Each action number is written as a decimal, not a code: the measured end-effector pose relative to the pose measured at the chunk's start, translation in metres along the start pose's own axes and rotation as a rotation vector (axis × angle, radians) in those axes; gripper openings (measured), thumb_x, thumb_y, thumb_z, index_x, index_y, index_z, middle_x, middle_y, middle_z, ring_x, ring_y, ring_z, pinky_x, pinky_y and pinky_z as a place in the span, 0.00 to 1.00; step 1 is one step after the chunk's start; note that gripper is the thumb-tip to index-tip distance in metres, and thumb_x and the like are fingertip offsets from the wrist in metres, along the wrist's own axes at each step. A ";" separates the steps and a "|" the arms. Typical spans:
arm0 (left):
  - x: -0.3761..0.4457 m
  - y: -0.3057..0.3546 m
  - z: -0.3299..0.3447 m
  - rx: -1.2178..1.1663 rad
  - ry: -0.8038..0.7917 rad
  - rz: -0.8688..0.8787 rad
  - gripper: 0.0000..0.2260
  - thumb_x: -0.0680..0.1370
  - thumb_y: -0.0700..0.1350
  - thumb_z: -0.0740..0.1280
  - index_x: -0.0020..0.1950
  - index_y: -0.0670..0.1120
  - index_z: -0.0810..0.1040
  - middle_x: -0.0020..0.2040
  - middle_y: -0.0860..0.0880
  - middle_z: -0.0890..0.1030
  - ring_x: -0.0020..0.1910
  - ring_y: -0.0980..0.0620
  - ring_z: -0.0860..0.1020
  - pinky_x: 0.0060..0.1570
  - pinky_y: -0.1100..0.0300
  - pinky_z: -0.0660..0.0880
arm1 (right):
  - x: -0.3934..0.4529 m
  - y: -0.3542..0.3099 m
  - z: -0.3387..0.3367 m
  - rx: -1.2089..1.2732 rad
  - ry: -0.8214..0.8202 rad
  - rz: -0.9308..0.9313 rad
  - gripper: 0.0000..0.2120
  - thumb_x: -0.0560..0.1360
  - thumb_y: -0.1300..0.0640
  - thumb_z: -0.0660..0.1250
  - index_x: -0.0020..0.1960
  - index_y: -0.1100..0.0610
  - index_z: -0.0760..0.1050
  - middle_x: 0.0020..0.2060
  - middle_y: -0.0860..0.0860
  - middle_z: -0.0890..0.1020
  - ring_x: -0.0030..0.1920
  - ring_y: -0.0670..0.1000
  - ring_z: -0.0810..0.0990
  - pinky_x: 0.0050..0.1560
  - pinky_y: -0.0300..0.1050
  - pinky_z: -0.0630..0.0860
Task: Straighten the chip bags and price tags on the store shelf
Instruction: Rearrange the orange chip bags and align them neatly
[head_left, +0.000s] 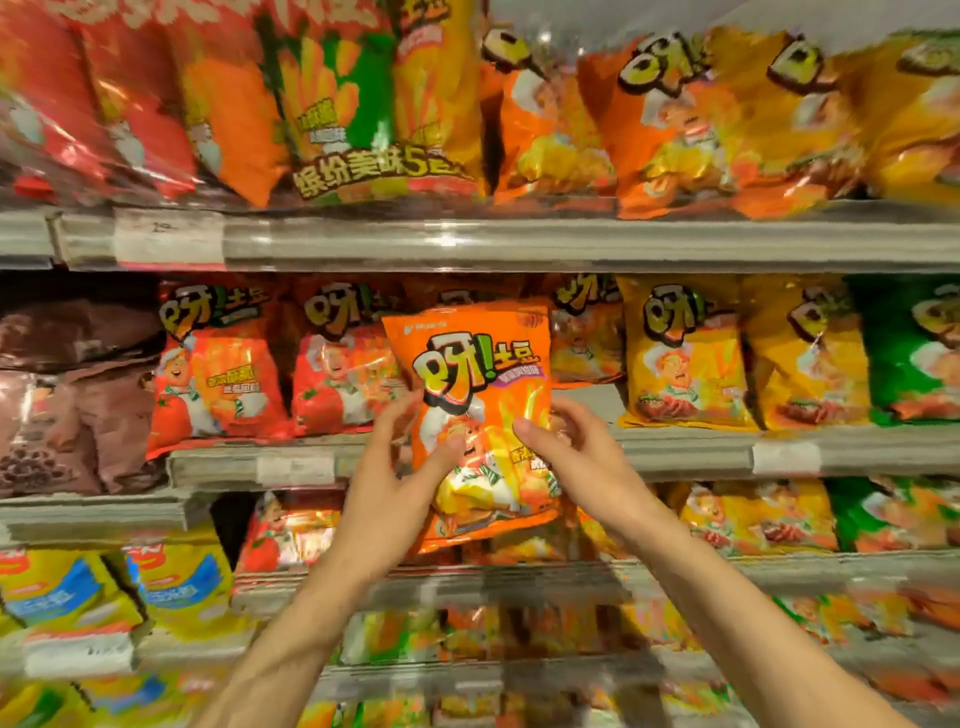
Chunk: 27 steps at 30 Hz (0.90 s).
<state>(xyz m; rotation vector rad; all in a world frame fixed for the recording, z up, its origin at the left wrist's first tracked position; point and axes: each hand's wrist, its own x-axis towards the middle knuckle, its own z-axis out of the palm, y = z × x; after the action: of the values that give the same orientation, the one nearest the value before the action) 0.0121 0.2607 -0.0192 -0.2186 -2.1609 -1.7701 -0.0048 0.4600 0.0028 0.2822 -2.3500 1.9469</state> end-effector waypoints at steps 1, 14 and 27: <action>-0.001 0.004 0.015 0.017 0.001 -0.001 0.25 0.74 0.53 0.73 0.68 0.63 0.69 0.59 0.72 0.74 0.59 0.75 0.72 0.50 0.79 0.68 | 0.000 0.002 -0.017 -0.007 -0.020 -0.001 0.15 0.78 0.50 0.69 0.62 0.48 0.71 0.52 0.44 0.81 0.44 0.29 0.80 0.41 0.24 0.73; 0.028 0.032 0.116 0.165 -0.086 0.086 0.29 0.73 0.62 0.70 0.73 0.63 0.65 0.70 0.62 0.71 0.69 0.61 0.70 0.69 0.55 0.69 | 0.012 0.018 -0.123 -0.003 0.017 0.051 0.08 0.79 0.53 0.67 0.55 0.44 0.72 0.52 0.39 0.80 0.44 0.26 0.78 0.44 0.23 0.72; 0.094 0.008 0.088 0.742 0.156 0.392 0.26 0.78 0.56 0.63 0.74 0.48 0.68 0.69 0.44 0.72 0.69 0.46 0.67 0.67 0.48 0.67 | 0.090 0.007 -0.106 -0.118 0.195 0.054 0.27 0.81 0.49 0.64 0.77 0.55 0.62 0.68 0.46 0.72 0.68 0.49 0.71 0.68 0.47 0.68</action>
<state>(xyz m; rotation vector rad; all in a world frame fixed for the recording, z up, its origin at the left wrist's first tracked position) -0.0870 0.3388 0.0067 -0.2745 -2.2934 -0.6892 -0.1004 0.5569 0.0320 0.0200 -2.3549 1.7595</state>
